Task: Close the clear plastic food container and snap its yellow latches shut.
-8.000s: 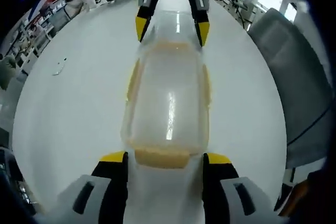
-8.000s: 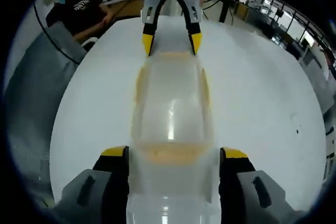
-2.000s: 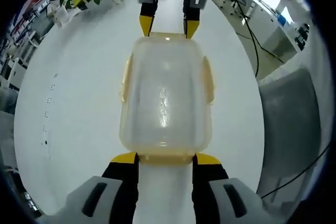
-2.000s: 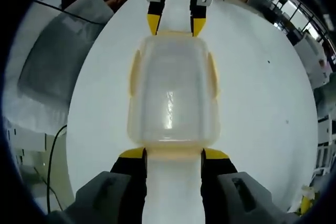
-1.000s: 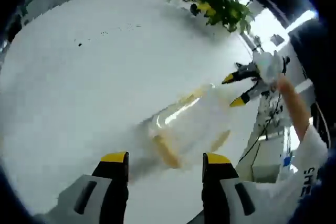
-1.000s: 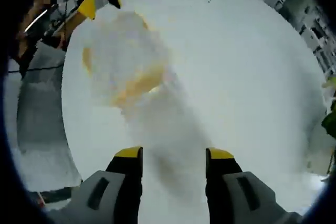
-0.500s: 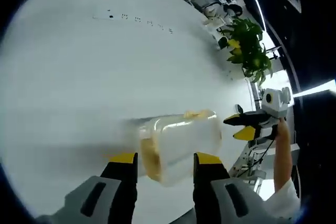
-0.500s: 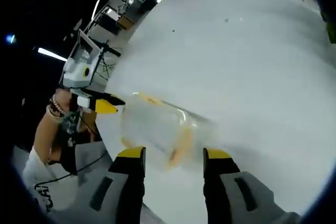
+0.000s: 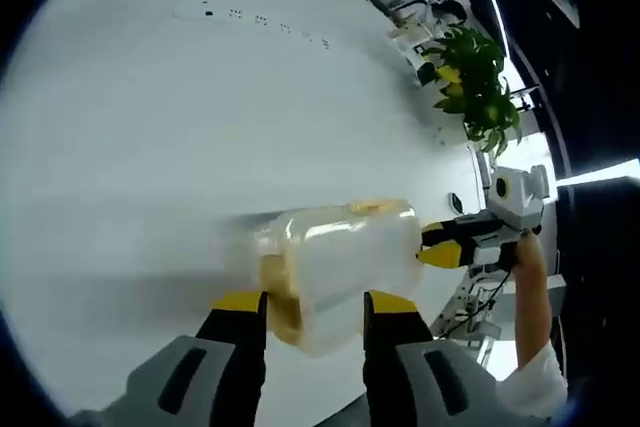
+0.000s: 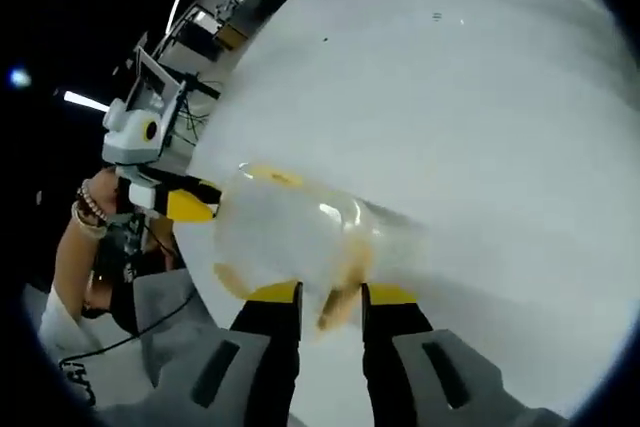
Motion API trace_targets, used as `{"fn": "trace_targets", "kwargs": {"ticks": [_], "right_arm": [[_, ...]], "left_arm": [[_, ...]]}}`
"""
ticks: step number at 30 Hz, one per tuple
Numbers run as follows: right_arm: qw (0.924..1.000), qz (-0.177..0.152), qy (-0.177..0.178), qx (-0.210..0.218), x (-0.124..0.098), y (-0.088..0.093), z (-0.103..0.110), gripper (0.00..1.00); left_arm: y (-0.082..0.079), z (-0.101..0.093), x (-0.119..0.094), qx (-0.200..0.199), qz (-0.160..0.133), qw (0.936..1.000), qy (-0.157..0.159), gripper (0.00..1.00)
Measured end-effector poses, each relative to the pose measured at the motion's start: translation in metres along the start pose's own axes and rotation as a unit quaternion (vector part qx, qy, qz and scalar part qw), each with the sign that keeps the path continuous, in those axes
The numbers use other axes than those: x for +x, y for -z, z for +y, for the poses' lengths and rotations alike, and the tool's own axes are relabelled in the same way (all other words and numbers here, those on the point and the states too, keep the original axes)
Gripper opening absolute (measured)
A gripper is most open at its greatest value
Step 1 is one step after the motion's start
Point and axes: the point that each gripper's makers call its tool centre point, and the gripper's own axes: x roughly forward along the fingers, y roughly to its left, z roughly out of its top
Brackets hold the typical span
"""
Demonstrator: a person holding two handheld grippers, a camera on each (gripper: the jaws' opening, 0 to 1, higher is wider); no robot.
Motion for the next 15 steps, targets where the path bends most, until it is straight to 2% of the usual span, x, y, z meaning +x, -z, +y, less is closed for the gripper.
{"fn": "trace_targets", "kwargs": {"ticks": [3,4,5,8,15], "right_arm": [[0.9999,0.004,0.006,-0.010,0.001,-0.001,0.001,0.18],[0.9999,0.005,0.006,-0.013,0.001,-0.001,0.001,0.18],[0.9999,0.005,0.006,-0.013,0.001,-0.001,0.001,0.18],[0.9999,0.008,0.006,-0.011,0.001,-0.001,0.001,0.17],[0.9995,0.022,0.017,-0.013,0.001,-0.002,0.002,0.17]], "left_arm": [[-0.001,0.007,0.003,0.001,0.001,0.9997,-0.024,0.25],[-0.001,0.016,0.004,0.023,0.003,0.9985,-0.049,0.20],[-0.002,0.008,0.006,0.017,-0.001,0.9995,-0.027,0.21],[-0.001,0.010,0.004,0.017,0.000,0.9993,-0.032,0.20],[-0.001,0.010,0.005,0.008,-0.003,0.9997,-0.021,0.18]]}}
